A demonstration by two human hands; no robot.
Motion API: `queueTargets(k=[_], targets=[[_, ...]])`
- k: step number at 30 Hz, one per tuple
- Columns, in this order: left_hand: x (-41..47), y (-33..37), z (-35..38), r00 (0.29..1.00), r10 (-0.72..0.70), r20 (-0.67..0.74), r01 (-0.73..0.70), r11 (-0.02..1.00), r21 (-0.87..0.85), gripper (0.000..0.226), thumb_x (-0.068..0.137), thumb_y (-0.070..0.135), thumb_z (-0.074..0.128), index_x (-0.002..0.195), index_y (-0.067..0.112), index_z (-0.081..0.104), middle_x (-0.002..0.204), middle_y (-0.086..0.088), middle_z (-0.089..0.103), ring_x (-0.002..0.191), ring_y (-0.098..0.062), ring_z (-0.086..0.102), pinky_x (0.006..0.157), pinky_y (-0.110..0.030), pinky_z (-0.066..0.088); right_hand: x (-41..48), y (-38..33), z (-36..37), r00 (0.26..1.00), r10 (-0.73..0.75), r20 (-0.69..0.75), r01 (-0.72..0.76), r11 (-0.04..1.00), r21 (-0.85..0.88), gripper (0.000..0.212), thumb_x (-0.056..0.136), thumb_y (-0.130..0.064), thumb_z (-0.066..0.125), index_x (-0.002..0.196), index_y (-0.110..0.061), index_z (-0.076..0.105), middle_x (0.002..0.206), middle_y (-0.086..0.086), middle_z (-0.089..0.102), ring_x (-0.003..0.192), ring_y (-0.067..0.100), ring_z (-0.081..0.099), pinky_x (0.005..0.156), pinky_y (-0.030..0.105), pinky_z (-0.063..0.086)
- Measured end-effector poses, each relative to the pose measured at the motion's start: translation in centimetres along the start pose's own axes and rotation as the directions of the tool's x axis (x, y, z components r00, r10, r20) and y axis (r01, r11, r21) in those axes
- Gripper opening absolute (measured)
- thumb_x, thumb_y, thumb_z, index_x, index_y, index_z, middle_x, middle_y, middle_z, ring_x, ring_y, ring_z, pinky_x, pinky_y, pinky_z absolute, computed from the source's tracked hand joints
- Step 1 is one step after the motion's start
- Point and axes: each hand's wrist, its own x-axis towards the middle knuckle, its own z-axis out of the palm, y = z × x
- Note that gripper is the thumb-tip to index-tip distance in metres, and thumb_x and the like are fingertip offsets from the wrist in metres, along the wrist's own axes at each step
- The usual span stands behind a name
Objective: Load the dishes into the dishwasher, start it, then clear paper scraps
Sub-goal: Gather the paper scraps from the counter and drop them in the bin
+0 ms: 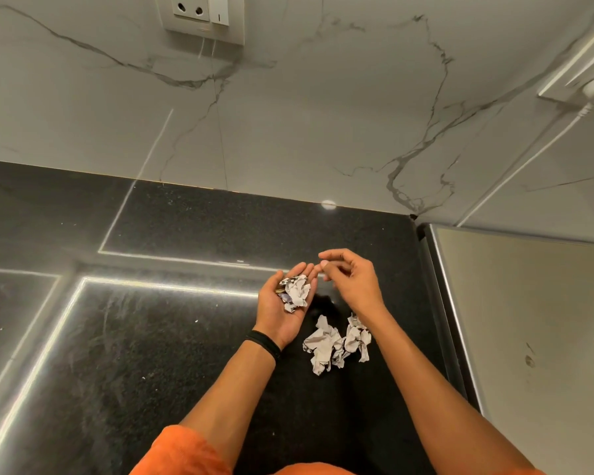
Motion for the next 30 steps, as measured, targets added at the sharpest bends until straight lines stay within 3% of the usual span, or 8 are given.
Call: queueTargets(k=[4,7,9,15,18,21,27,30], targets=[[0.3,-0.3,0.3,1.000,-0.023,0.010,0.023,1.000,-0.009,0.046,0.107,0.028,0.043,0.133,-0.006,0.059,0.130,-0.025,0.066,0.127,-0.035,0.061,0.107,-0.041,0.048,0.0,1.4,-3.8,0.999,0.013,-0.039,-0.024,0.961,-0.275,0.022,0.090,-0.014,0.075,0.109,-0.026,0.073,0.101,-0.010,0.073,0.095,0.004,0.069,0.086,0.023,0.056],[0.4,-1.0,0.6,0.999,-0.049,0.023,0.049,0.999,-0.005,0.046,0.106,0.028,0.044,0.133,-0.006,0.059,0.130,-0.025,0.066,0.126,-0.035,0.061,0.105,-0.041,0.049,-1.0,3.1,-6.5,0.991,0.130,0.011,-0.097,0.788,-0.608,0.021,0.090,-0.025,0.077,0.110,-0.028,0.072,0.102,-0.010,0.072,0.094,0.006,0.068,0.085,0.024,0.053],[0.4,-1.5,0.7,0.997,-0.071,0.031,0.071,0.997,-0.003,0.046,0.106,0.028,0.045,0.132,-0.007,0.059,0.131,-0.025,0.065,0.126,-0.036,0.061,0.105,-0.041,0.050,-2.2,3.9,-6.9,0.971,0.233,0.048,-0.143,0.733,-0.665,0.031,0.087,-0.034,0.080,0.115,-0.029,0.071,0.104,-0.010,0.070,0.093,0.007,0.066,0.085,0.025,0.052],[0.3,-2.4,0.6,0.995,-0.101,0.026,0.099,0.994,0.050,0.048,0.107,0.031,0.045,0.132,-0.006,0.059,0.130,-0.025,0.066,0.127,-0.035,0.061,0.105,-0.041,0.049,-3.7,5.3,-5.0,0.981,0.192,-0.015,-0.160,0.772,-0.615,0.029,0.085,-0.025,0.081,0.112,-0.029,0.071,0.105,-0.010,0.065,0.085,0.002,0.063,0.075,0.019,0.047],[0.1,-2.1,0.4,0.995,-0.100,0.017,0.099,0.992,0.076,0.048,0.106,0.031,0.046,0.131,-0.007,0.060,0.130,-0.026,0.066,0.127,-0.035,0.061,0.107,-0.041,0.048,-3.5,5.1,-5.5,0.970,0.216,-0.116,-0.244,0.882,-0.404,0.023,0.084,-0.018,0.082,0.104,-0.026,0.074,0.098,-0.008,0.073,0.078,0.003,0.069,0.075,0.022,0.056],[0.2,-1.8,0.1,0.996,-0.089,-0.012,0.090,0.991,0.100,0.047,0.106,0.032,0.047,0.131,-0.006,0.061,0.130,-0.025,0.066,0.126,-0.035,0.061,0.111,-0.042,0.045,-3.3,3.7,-6.2,0.971,0.189,-0.143,-0.213,0.962,-0.173,0.023,0.082,-0.020,0.085,0.102,-0.027,0.076,0.096,-0.008,0.075,0.083,0.006,0.072,0.082,0.029,0.060],[-0.6,-2.7,1.3,0.992,-0.125,0.008,0.123,0.982,0.146,0.044,0.106,0.033,0.045,0.122,-0.003,0.066,0.128,-0.024,0.067,0.117,-0.031,0.066,0.110,-0.040,0.046,-2.8,-0.3,-4.2,0.997,-0.001,0.081,0.011,0.992,-0.123,0.028,0.083,-0.023,0.084,0.109,-0.032,0.075,0.106,-0.011,0.073,0.099,0.006,0.070,0.089,0.030,0.058],[-0.8,-2.8,1.7,0.989,-0.141,0.034,0.134,0.978,0.162,0.048,0.106,0.035,0.044,0.133,-0.002,0.060,0.135,-0.025,0.063,0.131,-0.032,0.058,0.112,-0.041,0.044,-2.7,-1.3,-2.7,0.987,-0.043,0.156,0.074,0.977,-0.198,0.023,0.087,-0.029,0.080,0.109,-0.033,0.074,0.104,-0.014,0.073,0.099,0.002,0.068,0.089,0.025,0.055]])
